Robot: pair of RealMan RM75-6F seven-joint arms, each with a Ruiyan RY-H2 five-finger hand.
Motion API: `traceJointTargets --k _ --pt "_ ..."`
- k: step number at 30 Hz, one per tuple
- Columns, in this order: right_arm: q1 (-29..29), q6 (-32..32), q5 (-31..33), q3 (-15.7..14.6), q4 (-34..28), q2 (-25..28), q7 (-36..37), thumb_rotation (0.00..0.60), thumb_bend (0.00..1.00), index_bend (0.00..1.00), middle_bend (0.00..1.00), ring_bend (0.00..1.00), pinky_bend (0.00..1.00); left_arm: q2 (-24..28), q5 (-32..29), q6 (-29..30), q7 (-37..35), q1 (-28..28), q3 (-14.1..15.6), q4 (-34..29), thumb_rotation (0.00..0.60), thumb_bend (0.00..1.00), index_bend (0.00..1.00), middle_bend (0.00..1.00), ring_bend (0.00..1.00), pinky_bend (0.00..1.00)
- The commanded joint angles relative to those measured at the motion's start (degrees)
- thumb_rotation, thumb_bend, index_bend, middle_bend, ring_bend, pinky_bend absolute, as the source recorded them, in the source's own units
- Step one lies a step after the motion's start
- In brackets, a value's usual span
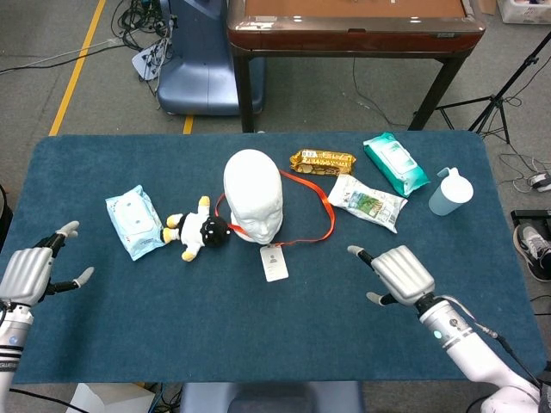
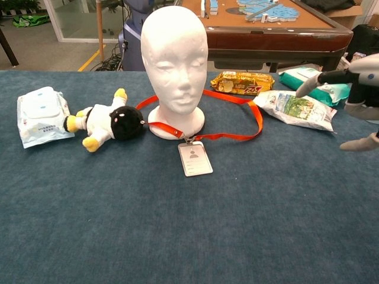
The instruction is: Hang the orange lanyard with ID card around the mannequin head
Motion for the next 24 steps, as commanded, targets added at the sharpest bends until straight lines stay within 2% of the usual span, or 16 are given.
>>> traceJointTargets --k 1,12,19,24 --pt "1.9 -2.9 2.8 0.9 0.9 -2.1 -1.5 0.6 0.26 0.18 0.96 1.0 1.0 -1.4 2.1 0.4 -2.1 1.2 1.1 2.3 0.366 0.22 0.05 0.25 0.31 0.49" --pt "8.9 -12.1 14.2 3.0 5.1 -9.4 -6.8 0.6 0.48 0.18 1.0 1.0 1.0 -2.9 4.8 3.7 -2.5 4.5 1.6 2.9 0.37 0.22 0.05 0.25 0.31 0.49" --pt "13.8 -15.2 22.0 3.7 7.7 -13.7 -9.8 0.595 0.63 0.18 1.0 1.0 1.0 -2.9 5.0 4.7 -2.4 5.7 0.9 2.8 0.391 0.22 0.06 0.25 0.31 0.49" --pt "17.6 -15.9 28.6 3.8 10.6 -17.2 -12.4 0.59 0.67 0.18 1.0 1.0 1.0 -2.9 4.8 4.6 -2.4 6.3 0.6 2.8 0.401 0.22 0.08 0.25 0.31 0.49"
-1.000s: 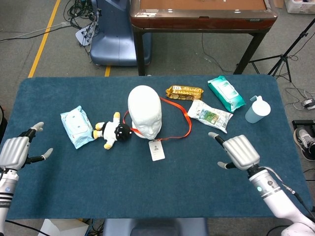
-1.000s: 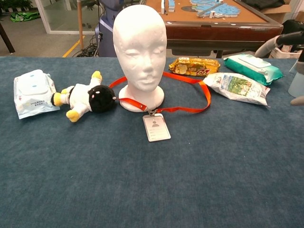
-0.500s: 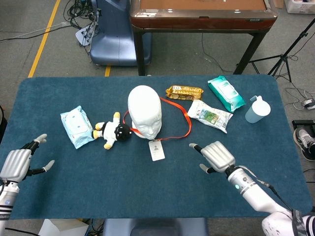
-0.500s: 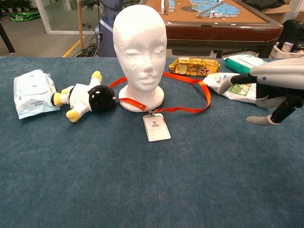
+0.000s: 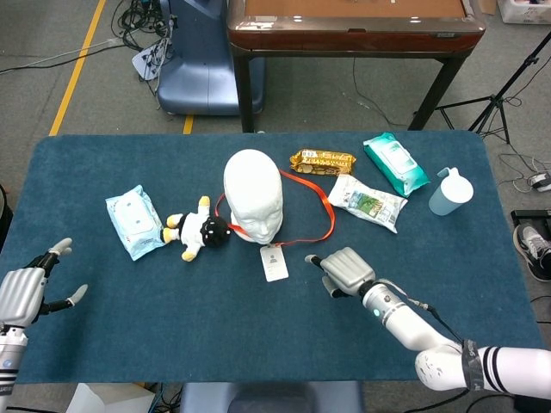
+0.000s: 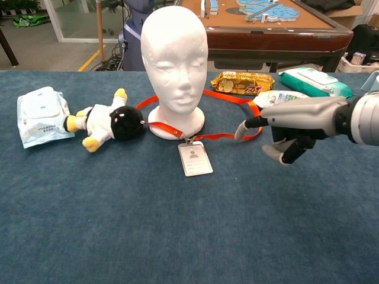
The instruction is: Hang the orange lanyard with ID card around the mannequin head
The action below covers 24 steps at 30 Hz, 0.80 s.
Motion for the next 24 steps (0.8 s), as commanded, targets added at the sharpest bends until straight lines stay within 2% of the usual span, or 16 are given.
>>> traceJointTargets --k 1,11,24 --pt "3.3 -0.9 5.4 0.1 2.7 -3.1 -2.3 0.59 0.67 0.18 1.0 1.0 1.0 0.0 0.0 -0.2 -0.2 0.2 -0.1 0.0 0.402 0.22 0.08 0.25 0.31 0.49" --pt "10.2 -0.3 16.7 -0.1 8.8 -10.0 -5.6 0.59 0.7 0.18 1.0 1.0 1.0 0.1 0.8 0.0 -0.5 0.9 -0.6 -0.2 0.41 0.22 0.09 0.25 0.31 0.5" --pt "15.4 1.1 23.7 -0.2 14.0 -15.1 -7.6 0.592 0.71 0.18 1.0 1.0 1.0 0.2 2.0 0.1 -0.6 1.5 -1.0 -0.6 0.439 0.22 0.1 0.25 0.31 0.51"
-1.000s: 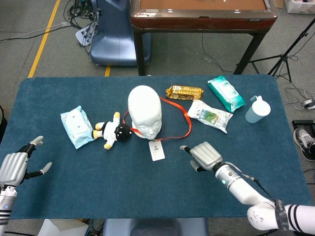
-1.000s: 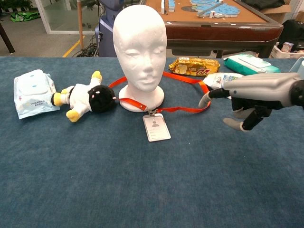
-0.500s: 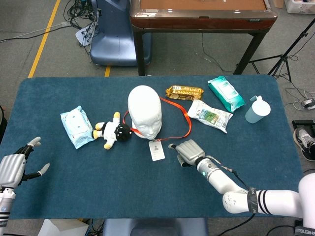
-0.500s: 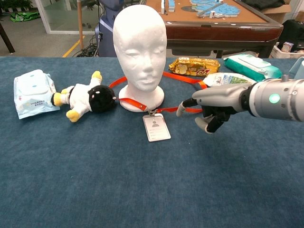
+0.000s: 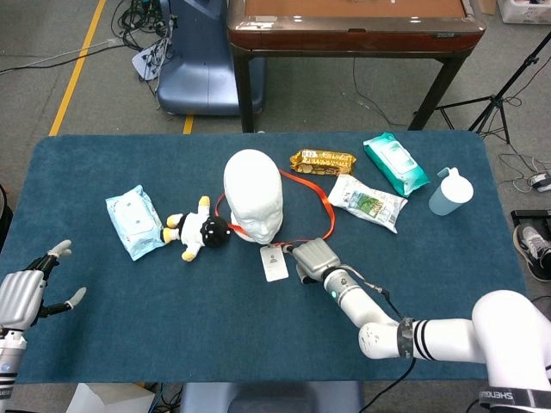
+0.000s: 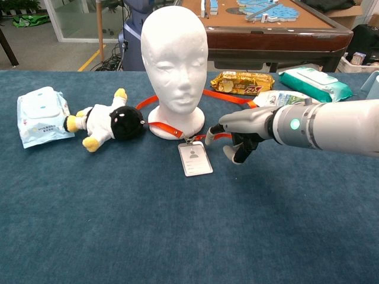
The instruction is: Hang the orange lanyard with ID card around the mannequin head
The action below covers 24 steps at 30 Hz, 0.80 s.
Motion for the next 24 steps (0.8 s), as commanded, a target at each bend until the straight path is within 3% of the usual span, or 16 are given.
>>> traceJointTargets --k 1,12,24 --pt "1.3 0.2 1.6 0.0 0.9 -1.0 -0.8 0.592 0.71 0.18 1.0 1.0 1.0 0.1 0.2 0.0 0.1 0.0 -0.1 -0.2 0.44 0.22 0.11 0.25 0.31 0.51" --pt "3.8 0.5 4.6 -1.9 0.2 -1.4 -2.3 0.59 0.7 0.18 1.0 1.0 1.0 0.1 1.1 0.3 0.2 0.4 -0.2 -0.4 0.453 0.22 0.12 0.25 0.31 0.51" --pt "2.8 1.2 0.7 -4.9 -7.1 2.5 -1.0 0.592 0.7 0.18 1.0 1.0 1.0 -0.1 1.5 0.1 0.4 0.5 -0.5 -0.5 0.46 0.22 0.13 0.25 0.31 0.51"
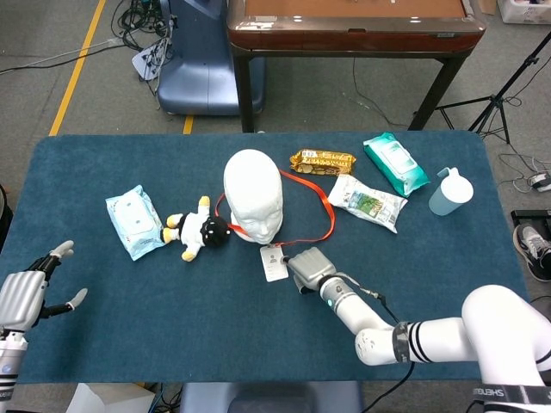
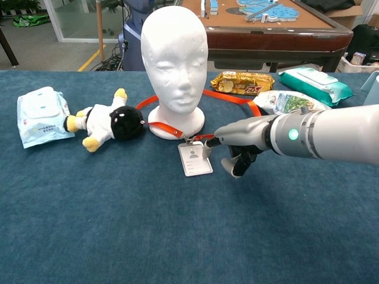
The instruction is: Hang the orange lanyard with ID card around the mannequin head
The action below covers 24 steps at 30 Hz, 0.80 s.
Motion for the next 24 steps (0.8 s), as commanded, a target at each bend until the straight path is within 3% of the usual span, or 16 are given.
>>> traceJointTargets --k 1,5,9,24 --pt "-0.6 0.2 -2.2 -1.2 -3.2 1.8 0.5 0.592 0.7 0.18 1.0 1.0 1.0 0.0 0.1 0.0 0.1 0.0 0.0 0.0 0.455 0.22 0.13 0.25 0.31 0.51" --pt "-2.0 0.4 -5.9 -1.5 -7.4 4.4 3.1 0.591 0.7 0.18 1.0 1.0 1.0 -0.1 0.2 0.1 0.1 0.1 -0.1 -0.1 0.457 0.22 0.13 0.25 0.31 0.51" --pt "-2.9 2.3 -8.4 -0.8 -7.9 5.6 4.6 0.59 0.7 0.18 1.0 1.0 1.0 0.0 0.3 0.1 0.1 0.2 -0.1 -0.3 0.445 0.22 0.13 0.25 0.31 0.51" --pt "2.0 4.2 0.8 3.2 6.4 -3.7 -1.0 0.592 0.71 0.18 1.0 1.0 1.0 0.3 0.1 -0.1 -0.1 0.6 -0.1 -0.6 0.467 0.22 0.13 0.25 0.31 0.51"
